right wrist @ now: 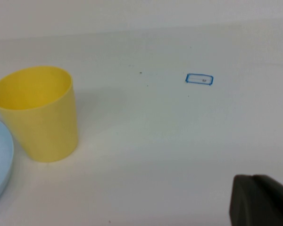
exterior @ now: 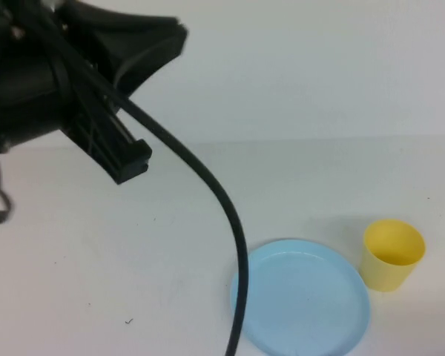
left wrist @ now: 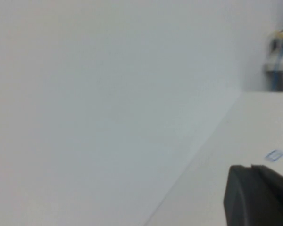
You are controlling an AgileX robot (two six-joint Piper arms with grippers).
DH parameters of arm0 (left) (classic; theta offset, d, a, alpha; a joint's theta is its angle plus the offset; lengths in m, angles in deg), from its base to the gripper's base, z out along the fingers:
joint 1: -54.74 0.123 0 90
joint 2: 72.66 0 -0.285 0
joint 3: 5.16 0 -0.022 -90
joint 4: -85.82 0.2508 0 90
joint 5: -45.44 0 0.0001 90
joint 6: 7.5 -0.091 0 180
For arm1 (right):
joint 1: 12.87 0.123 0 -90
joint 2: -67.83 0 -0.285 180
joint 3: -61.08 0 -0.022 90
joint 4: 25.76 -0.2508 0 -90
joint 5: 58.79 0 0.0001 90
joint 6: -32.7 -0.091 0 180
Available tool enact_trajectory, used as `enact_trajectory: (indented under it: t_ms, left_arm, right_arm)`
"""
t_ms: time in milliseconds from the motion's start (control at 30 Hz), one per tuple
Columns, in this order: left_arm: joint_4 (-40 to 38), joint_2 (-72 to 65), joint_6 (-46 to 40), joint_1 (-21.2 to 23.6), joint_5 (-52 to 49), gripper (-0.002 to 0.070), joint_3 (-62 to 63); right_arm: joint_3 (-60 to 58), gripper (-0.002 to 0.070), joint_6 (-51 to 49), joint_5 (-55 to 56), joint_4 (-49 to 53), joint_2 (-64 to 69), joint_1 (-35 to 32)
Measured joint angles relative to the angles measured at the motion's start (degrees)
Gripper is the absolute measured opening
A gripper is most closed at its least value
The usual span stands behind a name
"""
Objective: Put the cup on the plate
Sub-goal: Pick up the cup from the table
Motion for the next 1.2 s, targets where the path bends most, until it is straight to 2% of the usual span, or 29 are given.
enact_trajectory:
  t_ms: [67, 167, 500, 667, 800, 933, 1100, 1167, 1200]
  left_arm:
    - [2.12, -0.15, 0.00, 0.12, 6.92, 0.0000, -2.92]
    - [1.15, 1.83, 0.00, 3.48, 16.17, 0.0000, -8.90]
    - [-0.93, 27.96, -3.59, 16.59, 22.88, 0.0000, -30.19]
    - [-1.13, 42.83, -3.98, 19.41, 30.72, 0.0000, -38.39]
    - [-1.46, 51.23, -4.68, 21.43, 32.70, 0.0000, -43.69]
    - [-2.44, 54.95, -5.29, 21.76, 33.18, 0.0000, -48.06]
    - [-7.55, 54.95, -5.12, 21.76, 32.53, 0.0000, -51.00]
    - [-7.33, 55.06, -1.06, 21.89, 31.11, 0.0000, -52.53]
    - [-3.93, 55.29, 4.43, 22.15, 29.80, 0.0000, -53.39]
  right_arm:
    - [0.00, 0.0001, 0.00, 0.00, 0.00, 0.00, 0.00]
    - [0.00, 0.0001, 0.00, 0.00, 0.00, 0.00, 0.00]
    - [0.00, 0.0001, 0.00, 0.00, 0.00, 0.00, 0.00]
    - [0.00, 0.0001, 0.00, 0.00, 0.00, 0.00, 0.00]
    - [0.00, 0.0001, 0.00, 0.00, 0.00, 0.00, 0.00]
    - [0.00, 0.0001, 0.00, 0.00, 0.00, 0.00, 0.00]
    - [0.00, 0.0001, 0.00, 0.00, 0.00, 0.00, 0.00]
    - [0.00, 0.0001, 0.00, 0.00, 0.00, 0.00, 0.00]
    - [0.00, 0.0001, 0.00, 0.00, 0.00, 0.00, 0.00]
